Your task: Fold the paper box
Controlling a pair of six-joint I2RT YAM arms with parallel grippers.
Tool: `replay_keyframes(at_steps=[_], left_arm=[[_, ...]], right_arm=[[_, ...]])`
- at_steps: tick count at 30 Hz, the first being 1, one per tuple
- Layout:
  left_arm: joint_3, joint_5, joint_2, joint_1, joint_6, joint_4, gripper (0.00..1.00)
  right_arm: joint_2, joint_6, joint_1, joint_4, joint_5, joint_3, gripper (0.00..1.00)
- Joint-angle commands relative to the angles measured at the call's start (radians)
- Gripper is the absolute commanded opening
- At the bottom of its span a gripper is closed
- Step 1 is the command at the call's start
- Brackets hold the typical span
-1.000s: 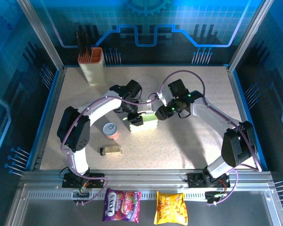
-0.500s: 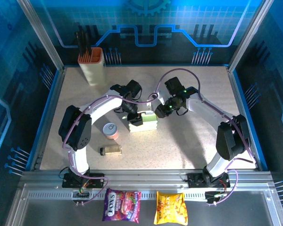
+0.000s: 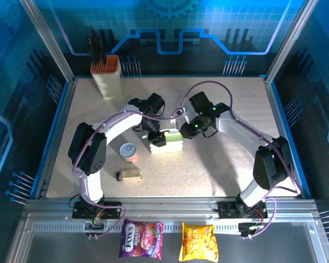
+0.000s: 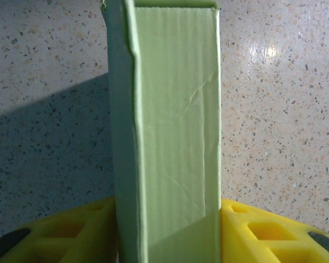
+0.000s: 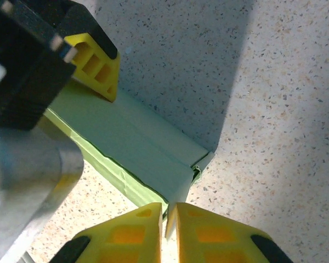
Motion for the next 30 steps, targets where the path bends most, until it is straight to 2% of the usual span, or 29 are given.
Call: replay_keyframes(at_steps=[1,8,23,25,30], left_arm=[[0.015,0.036,0.017,0.007,0.001,-0.015,0.48],[0.007,0.043,0.013,0.007,-0.005,-0.007,0.48],[0.012,0.036,0.016,0.006,0.0,-0.018,0.48],[0.013,0.047,0.016,0.007,0.005,-0.026,0.49],[0.015,0.057,0.016,0.005,0.006,-0.032,0.5]], right_arm=[[-0.028,0.081,0.027,-0.006,-0.005,-0.005,0.14],[-0.024,0.154,0.055,-0.001,0.056,-0.022,0.14],[-0.084,0.18,0.08,0.045,0.158,-0.084,0.33],[-0.102,0.166,0.08,0.085,0.154,-0.11,0.33],[-0.082,0.139,0.08,0.126,0.159,-0.118,0.26]])
